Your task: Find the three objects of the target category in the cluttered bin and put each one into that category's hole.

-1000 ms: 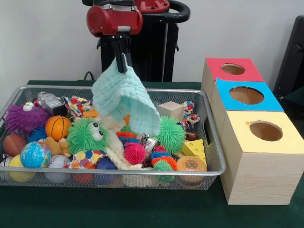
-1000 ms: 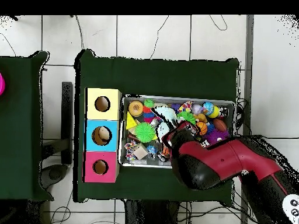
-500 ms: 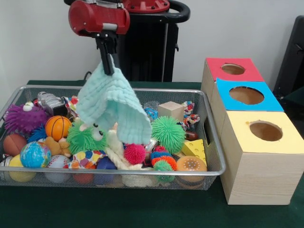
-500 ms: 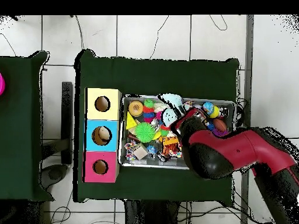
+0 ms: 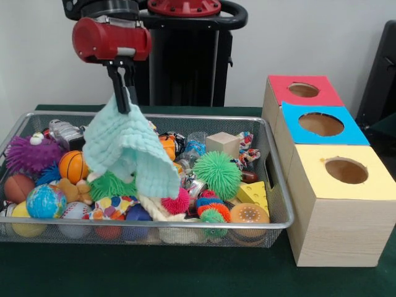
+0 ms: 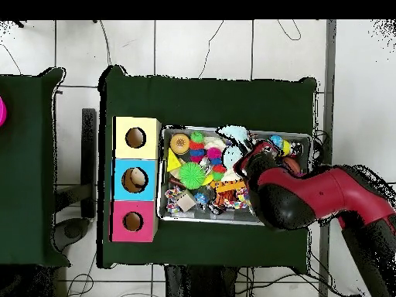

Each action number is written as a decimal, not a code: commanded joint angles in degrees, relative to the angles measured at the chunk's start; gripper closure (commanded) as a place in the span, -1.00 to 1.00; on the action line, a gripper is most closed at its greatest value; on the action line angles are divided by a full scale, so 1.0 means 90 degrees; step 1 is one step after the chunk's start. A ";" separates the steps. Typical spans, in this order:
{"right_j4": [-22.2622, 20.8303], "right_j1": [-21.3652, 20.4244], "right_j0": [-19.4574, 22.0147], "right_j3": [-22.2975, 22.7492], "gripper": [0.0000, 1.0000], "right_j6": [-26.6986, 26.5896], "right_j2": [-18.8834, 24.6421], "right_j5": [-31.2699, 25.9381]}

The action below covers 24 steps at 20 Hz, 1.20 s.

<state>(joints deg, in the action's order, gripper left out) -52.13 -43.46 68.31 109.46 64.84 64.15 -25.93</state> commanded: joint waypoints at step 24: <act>-0.1091 -0.0320 -0.0857 -0.0195 -1.00 -0.0794 -0.1417 -0.0669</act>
<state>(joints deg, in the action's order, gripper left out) -58.92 -44.82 62.44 109.31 64.83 55.94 -26.09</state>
